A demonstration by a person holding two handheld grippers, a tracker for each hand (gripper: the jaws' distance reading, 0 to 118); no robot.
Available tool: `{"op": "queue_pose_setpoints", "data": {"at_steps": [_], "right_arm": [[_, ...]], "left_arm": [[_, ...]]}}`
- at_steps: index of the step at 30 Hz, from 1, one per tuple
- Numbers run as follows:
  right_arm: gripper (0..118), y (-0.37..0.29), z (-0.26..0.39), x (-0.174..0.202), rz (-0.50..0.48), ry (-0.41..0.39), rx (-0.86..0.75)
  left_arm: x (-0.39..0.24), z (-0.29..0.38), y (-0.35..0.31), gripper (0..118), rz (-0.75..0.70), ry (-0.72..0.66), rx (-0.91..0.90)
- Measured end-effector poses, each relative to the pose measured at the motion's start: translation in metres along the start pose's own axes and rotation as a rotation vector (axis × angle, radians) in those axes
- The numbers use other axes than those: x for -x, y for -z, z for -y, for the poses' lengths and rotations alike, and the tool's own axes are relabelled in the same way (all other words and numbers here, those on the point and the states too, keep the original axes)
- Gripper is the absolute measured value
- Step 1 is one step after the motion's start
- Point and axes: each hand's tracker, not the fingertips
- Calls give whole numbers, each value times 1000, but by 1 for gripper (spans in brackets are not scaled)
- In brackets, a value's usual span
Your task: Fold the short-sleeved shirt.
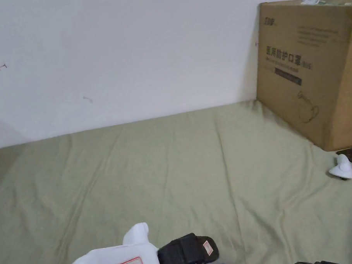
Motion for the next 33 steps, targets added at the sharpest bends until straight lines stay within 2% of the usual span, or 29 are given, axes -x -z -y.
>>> {"op": "queue_pose_setpoints", "data": {"at_steps": [1, 5, 6, 7, 8, 9, 10, 11, 14, 19, 23, 25, 27, 30, 33], "right_arm": [[0, -3, -1, -6, 12, 12, -7], [0, -7, -3, -24, 49, 52, -27], [0, -6, -3, -28, 54, 60, -31], [0, -6, -3, -31, 59, 67, -36], [0, -5, -3, -34, 63, 75, -42], [0, -4, -4, -36, 64, 80, -47], [0, -4, -4, -39, 64, 86, -53], [0, -3, -5, -40, 65, 90, -57], [0, 0, -8, -43, 60, 97, -58], [0, -1, -11, -43, 48, 87, -58], [0, 7, -11, -45, 54, 74, -32], [0, 11, -10, -46, 30, 100, -20], [0, 15, -11, -45, 10, 118, -16], [0, 14, -21, -36, -19, 116, -46], [0, 3, -35, -17, -11, 15, -191]], "left_arm": [[-1, 0, -10, 115, 15, 6, -55], [3, -7, -26, 118, -79, 66, -49], [2, -6, -28, 108, -75, 92, -39], [0, -4, -27, 87, -70, 126, -34], [-4, -1, -25, 50, -105, 170, -19], [-4, 2, -16, 3, -173, 223, 8], [-8, 6, -5, 3, -276, 305, 47], [-10, 9, 4, 3, -293, 351, 62], [0, 22, 47, 3, -231, 285, 187], [20, 46, 125, 2, -300, 299, 341], [26, 47, 149, 2, -185, 135, 320], [19, 47, 142, 2, -124, 121, 314], [2, 45, 126, 2, -91, 212, 246], [-34, 40, 70, 2, -81, 362, 15], [-67, 34, -4, 2, -194, 526, -319]]}}
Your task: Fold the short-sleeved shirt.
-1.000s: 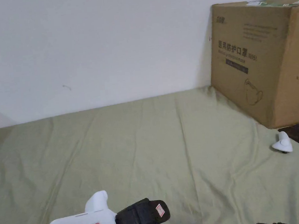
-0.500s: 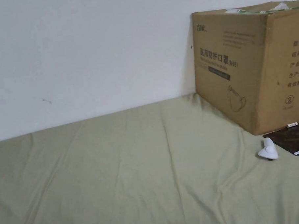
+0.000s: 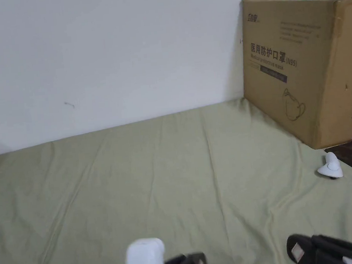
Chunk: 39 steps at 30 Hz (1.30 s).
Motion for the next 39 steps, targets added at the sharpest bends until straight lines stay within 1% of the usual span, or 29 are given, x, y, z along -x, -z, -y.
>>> {"op": "queue_pose_setpoints", "data": {"at_steps": [2, 3, 5, 6, 7, 8, 9, 10, 11, 13, 14, 15, 17, 18, 20, 21, 22, 23, 25, 26, 28, 29, 31, 32, 33, 34, 35, 36, 39], "right_arm": [[0, -14, -4, 18, 62, -155, -194], [0, -22, -2, 26, 97, -215, -316], [0, -32, 4, 36, 142, -270, -514], [0, -31, 9, 39, 152, -277, -574], [0, -27, 11, 45, 263, -299, -598], [0, -23, 10, 53, 406, -322, -559], [0, -17, 8, 53, 404, -324, -514], [0, -19, 9, 49, 326, -297, -503], [0, -21, 12, 47, 302, -274, -504], [0, -22, 12, 46, 311, -278, -505], [0, -23, 10, 46, 291, -282, -494], [0, -23, 10, 47, 229, -271, -476], [0, -14, 10, 46, 89, -216, -384], [0, 2, 11, 45, 37, -190, -236], [0, 52, 19, 39, -58, -118, 176], [0, 82, 33, 32, -88, -70, 388], [0, 106, 52, 28, -144, -34, 542], [0, 124, 72, 24, -143, -24, 595], [0, 148, 107, 22, -65, -90, 581], [0, 161, 115, 17, -49, -77, 611], [0, 180, 127, -2, -37, 40, 685], [0, 179, 130, -11, -37, 130, 670], [0, 178, 130, -27, -90, 267, 652], [0, 178, 129, -32, -109, 288, 657], [0, 175, 129, -35, -119, 283, 663], [0, 173, 128, -37, -115, 262, 664], [0, 173, 127, -37, -116, 270, 667], [0, 174, 127, -37, -115, 284, 669], [0, 175, 128, -33, -107, 286, 673]], "left_arm": [[-4, -15, -42, 2, -197, 158, -181], [-4, -18, -59, 2, -272, 215, -261], [-2, -14, -90, 2, -402, 241, -376], [-1, -10, -100, 2, -467, 235, -422], [1, -5, -110, 2, -524, 217, -461], [4, 0, -117, 2, -569, 200, -493], [6, 5, -123, 2, -596, 179, -513], [9, 8, -128, 2, -591, 164, -515], [12, 9, -132, 2, -574, 168, -505], [15, 8, -134, 2, -575, 179, -489], [16, 7, -135, 2, -576, 189, -476], [18, 7, -136, 2, -574, 189, -469], [23, 4, -137, 2, -523, 139, -425], [30, 3, -136, 2, -475, 97, -374], [43, 4, -132, 2, -447, 33, -273], [51, 7, -130, 2, -434, 12, -233], [59, 12, -128, 2, -411, -10, -201], [68, 18, -126, 2, -403, -30, -172], [86, 32, -122, 2, -351, -114, -92], [98, 38, -118, 2, -301, -176, -55], [123, 52, -110, 3, -178, -323, 36], [139, 60, -104, 9, -143, -401, 82], [165, 75, -92, 47, -113, -504, 155], [177, 82, -85, 69, -78, -544, 189], [189, 91, -75, 100, -28, -583, 237], [200, 98, -65, 118, 29, -617, 277], [210, 107, -54, 117, 115, -652, 295], [219, 116, -44, 117, 195, -693, 255], [240, 147, 7, 118, 429, -892, 337]]}}
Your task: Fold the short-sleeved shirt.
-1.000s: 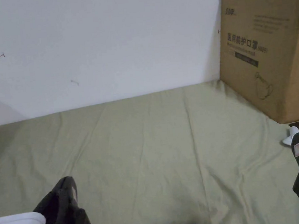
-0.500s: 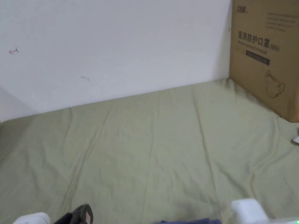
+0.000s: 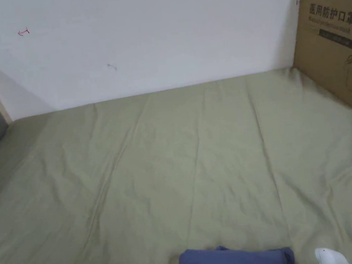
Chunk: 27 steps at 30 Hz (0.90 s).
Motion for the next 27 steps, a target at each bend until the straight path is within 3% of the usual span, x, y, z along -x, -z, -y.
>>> {"op": "queue_pose_setpoints", "data": {"at_steps": [2, 4, 5, 6, 7, 8, 9, 10, 11, 14, 16, 19, 21, 27], "right_arm": [[0, 0, 0, 0, -1, -1, 0], [0, 0, -1, -2, -8, 8, 4], [0, 0, -2, -4, -12, 16, 7], [0, 0, -2, -3, -16, 24, 10], [0, 0, -3, -4, -20, 32, 14], [0, 0, -3, -4, -24, 38, 15], [0, 0, -3, -5, -25, 39, 16], [0, 1, -3, -6, -41, 40, 24], [0, 1, -3, -5, -30, 40, 22], [0, -13, -2, 4, -43, 47, 2], [0, -33, -2, 16, -37, 15, -50], [0, -70, -6, 40, -79, -42, -105], [0, -91, -6, 55, -82, -94, -145], [0, -121, 7, 90, -10, -217, -192]], "left_arm": [[15, -4, 25, 118, 120, -73, 101], [16, -10, 47, 118, 241, -49, 134], [12, -11, 55, 116, 234, -48, 173], [11, -12, 63, 92, 203, -21, 184], [11, -13, 68, 46, 152, 32, 173], [10, -14, 69, 22, 60, 95, 149], [11, -14, 71, 22, -140, 155, 147], [24, -13, 70, 22, -176, 99, 154], [18, -12, 65, 22, 7, 18, 114], [-20, -4, 54, 23, -112, 158, 107], [-41, -2, 31, 23, -103, 162, 84], [-87, -13, -27, 23, -174, 314, 30], [-107, -31, -71, 23, -300, 376, 16], [-111, -78, -202, 24, -775, 329, 0]]}}
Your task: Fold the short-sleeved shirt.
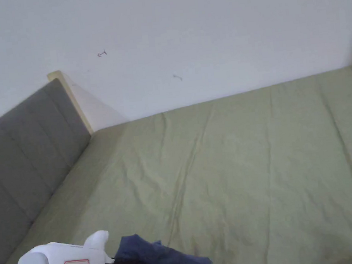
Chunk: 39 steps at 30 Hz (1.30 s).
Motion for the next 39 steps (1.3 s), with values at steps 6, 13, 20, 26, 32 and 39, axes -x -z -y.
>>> {"op": "queue_pose_setpoints", "data": {"at_steps": [6, 13, 20, 26, 32, 39], "right_arm": [[0, 6, 12, 3, 33, -13, 52], [0, 9, 9, 0, 77, -17, 61], [0, 2, -4, 6, 68, -34, 20], [0, -8, -12, 19, 54, -71, -12], [0, -51, -25, 51, 43, -201, -248], [0, -97, -10, 88, 228, -446, -872]], "left_arm": [[77, -18, -37, 67, -509, 20, -5], [104, -16, -76, 114, -837, 113, -69], [48, 9, -63, 112, -521, 19, -201], [-102, 43, -19, 4, -196, 151, -364], [-232, 71, -29, 2, 13, 169, -729], [-306, 97, -49, 2, -175, 308, -1091]]}}
